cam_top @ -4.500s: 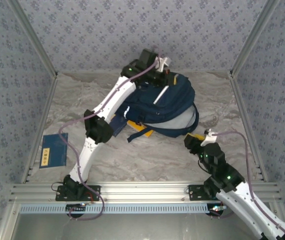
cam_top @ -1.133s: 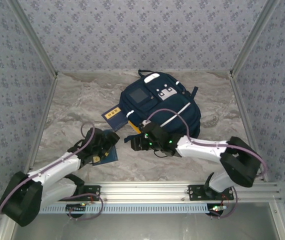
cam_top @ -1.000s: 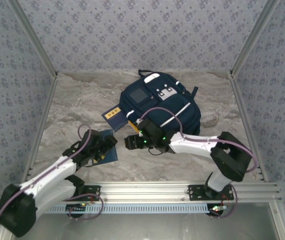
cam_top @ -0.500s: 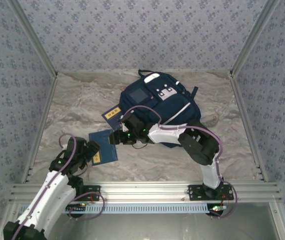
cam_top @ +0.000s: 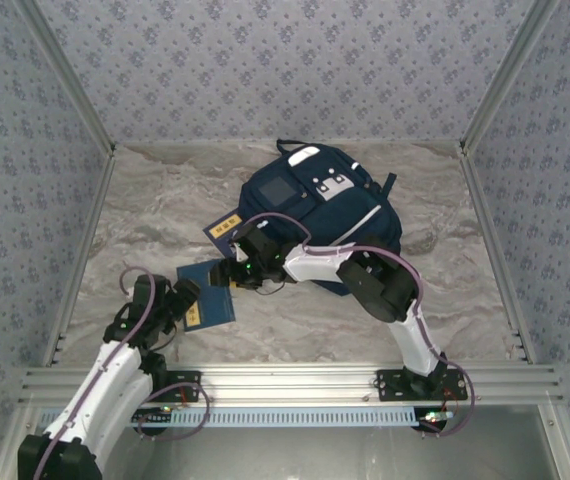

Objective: Pack the student bag

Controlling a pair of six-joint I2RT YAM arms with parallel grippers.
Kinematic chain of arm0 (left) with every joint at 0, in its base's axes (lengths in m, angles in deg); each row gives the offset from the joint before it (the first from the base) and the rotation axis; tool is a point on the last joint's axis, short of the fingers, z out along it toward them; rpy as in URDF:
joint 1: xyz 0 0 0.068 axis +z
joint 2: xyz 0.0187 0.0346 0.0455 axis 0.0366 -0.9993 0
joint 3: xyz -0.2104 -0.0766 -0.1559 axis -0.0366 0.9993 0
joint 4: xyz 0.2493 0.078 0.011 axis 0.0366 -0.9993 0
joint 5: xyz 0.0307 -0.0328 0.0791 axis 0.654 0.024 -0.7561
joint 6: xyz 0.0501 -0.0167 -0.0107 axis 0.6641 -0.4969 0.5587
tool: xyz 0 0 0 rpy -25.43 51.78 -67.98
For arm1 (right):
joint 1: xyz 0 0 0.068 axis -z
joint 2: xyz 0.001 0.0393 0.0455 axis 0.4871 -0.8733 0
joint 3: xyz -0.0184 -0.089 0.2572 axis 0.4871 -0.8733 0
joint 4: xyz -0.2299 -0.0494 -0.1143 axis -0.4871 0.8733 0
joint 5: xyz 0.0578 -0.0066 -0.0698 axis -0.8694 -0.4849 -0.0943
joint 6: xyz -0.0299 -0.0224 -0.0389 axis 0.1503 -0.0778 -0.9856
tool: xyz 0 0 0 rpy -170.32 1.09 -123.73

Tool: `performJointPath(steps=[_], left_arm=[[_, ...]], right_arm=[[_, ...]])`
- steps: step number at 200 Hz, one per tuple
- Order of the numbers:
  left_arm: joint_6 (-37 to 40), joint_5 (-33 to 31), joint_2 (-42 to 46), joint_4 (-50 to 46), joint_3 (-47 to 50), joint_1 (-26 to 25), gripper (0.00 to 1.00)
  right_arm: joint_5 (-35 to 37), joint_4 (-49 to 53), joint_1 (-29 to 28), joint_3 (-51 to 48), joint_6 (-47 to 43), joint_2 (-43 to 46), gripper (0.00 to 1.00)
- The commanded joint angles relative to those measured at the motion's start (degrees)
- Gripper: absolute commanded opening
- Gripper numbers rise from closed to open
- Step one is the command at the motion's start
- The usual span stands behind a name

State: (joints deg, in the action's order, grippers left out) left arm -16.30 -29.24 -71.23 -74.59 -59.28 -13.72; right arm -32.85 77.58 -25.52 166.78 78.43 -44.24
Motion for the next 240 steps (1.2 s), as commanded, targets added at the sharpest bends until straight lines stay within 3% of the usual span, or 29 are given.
performJointPath(steps=[1, 45, 73, 108, 144, 203, 240], left_arm=[[0.81, 4.39, -1.68, 6.42, 1.97, 0.28, 0.83], [-0.34, 8.53, -6.25, 11.86, 2.94, 0.33, 0.71], [-1.05, 9.79, -6.63, 12.73, 3.21, 0.36, 0.59], [-1.21, 9.77, -4.2, 11.12, 3.65, 0.37, 0.51], [-1.31, 10.28, -2.37, 10.07, 4.25, 0.45, 0.46], [-1.99, 11.77, 3.14, 4.43, 1.24, 0.45, 0.3], [-3.68, 12.77, 3.44, 3.33, 0.29, 0.45, 0.11]], right_arm=[[-3.31, -1.25, -0.65, 1.89, 2.5, -3.24, 0.66], [-6.98, -5.82, -0.66, 1.96, 6.97, -4.2, 0.66], [-10.78, -15.56, -0.62, -0.61, 13.45, -3.49, 0.65], [-14.8, -27.01, -0.61, -2.51, 21.08, -4.01, 0.64], [-15.46, -26.72, -1.09, -3.15, 20.21, -4.28, 0.63], [-9.1, -14.42, 0.25, -5.61, 11.1, -2.0, 0.63], [-8.49, -16.18, 1.39, -7.93, 11.55, -1.91, 0.63]])
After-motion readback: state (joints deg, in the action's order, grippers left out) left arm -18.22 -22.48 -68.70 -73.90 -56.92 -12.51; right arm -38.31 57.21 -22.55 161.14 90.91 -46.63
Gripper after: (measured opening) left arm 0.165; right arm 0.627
